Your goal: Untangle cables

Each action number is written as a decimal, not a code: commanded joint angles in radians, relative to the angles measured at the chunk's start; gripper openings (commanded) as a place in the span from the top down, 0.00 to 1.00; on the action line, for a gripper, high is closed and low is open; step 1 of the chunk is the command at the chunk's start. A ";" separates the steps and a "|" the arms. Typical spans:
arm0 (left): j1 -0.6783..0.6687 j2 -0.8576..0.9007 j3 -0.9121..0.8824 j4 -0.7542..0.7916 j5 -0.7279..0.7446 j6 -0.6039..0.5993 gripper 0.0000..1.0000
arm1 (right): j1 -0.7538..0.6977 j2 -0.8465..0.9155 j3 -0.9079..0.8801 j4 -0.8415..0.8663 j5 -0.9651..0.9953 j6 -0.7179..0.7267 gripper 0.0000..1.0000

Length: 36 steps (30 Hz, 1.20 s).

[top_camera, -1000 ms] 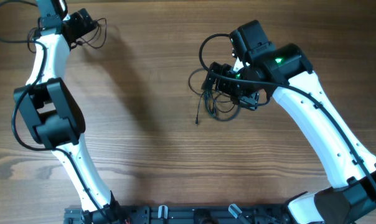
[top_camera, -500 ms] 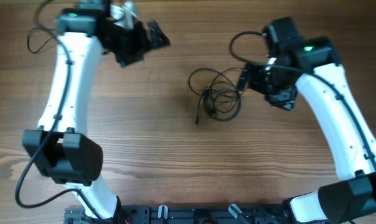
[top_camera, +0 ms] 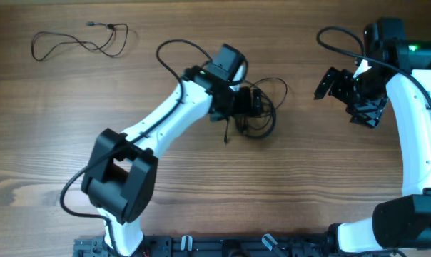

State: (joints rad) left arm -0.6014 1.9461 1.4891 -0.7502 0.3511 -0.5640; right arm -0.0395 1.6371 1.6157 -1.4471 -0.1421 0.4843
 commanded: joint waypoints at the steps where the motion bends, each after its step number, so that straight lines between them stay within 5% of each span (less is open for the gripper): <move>1: -0.030 0.047 -0.014 -0.009 -0.057 -0.179 0.04 | 0.003 0.007 -0.005 0.009 -0.016 -0.013 0.00; 4: -0.041 0.050 -0.016 -0.016 -0.057 -0.214 0.21 | 0.003 0.007 -0.005 0.019 -0.016 -0.013 0.00; 7: -0.071 0.052 -0.053 0.039 -0.089 -0.239 0.21 | 0.003 0.007 -0.005 0.031 -0.016 -0.013 0.00; 10: -0.086 0.053 -0.062 0.093 -0.133 -0.264 0.35 | 0.003 0.007 -0.005 0.035 -0.016 -0.013 0.00; 18: -0.109 0.125 -0.062 0.180 -0.219 -0.285 0.36 | 0.003 0.007 -0.005 0.035 -0.016 -0.014 0.00; 21: -0.109 0.124 -0.062 0.208 -0.218 -0.285 0.60 | 0.003 0.007 -0.005 0.033 -0.016 -0.014 0.00; 23: -0.109 0.124 -0.062 0.209 -0.219 -0.285 0.61 | 0.003 0.007 -0.005 0.033 -0.016 -0.014 0.00; 25: -0.107 0.124 -0.062 0.217 -0.218 -0.282 0.73 | 0.003 0.007 -0.005 0.033 -0.016 -0.014 0.00; 27: -0.100 0.106 -0.062 0.216 -0.201 -0.281 0.96 | 0.003 0.007 -0.005 0.031 -0.016 -0.014 0.00; 33: -0.094 -0.169 -0.061 0.217 -0.071 -0.278 0.96 | 0.008 0.007 -0.005 0.013 -0.016 -0.014 0.00; 36: -0.094 -0.305 -0.061 0.217 -0.071 -0.278 0.88 | 0.040 0.007 -0.006 0.010 -0.022 -0.014 0.00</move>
State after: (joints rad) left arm -0.7002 1.7741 1.4258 -0.5369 0.2543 -0.8516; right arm -0.0315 1.6371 1.6157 -1.4353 -0.1490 0.4843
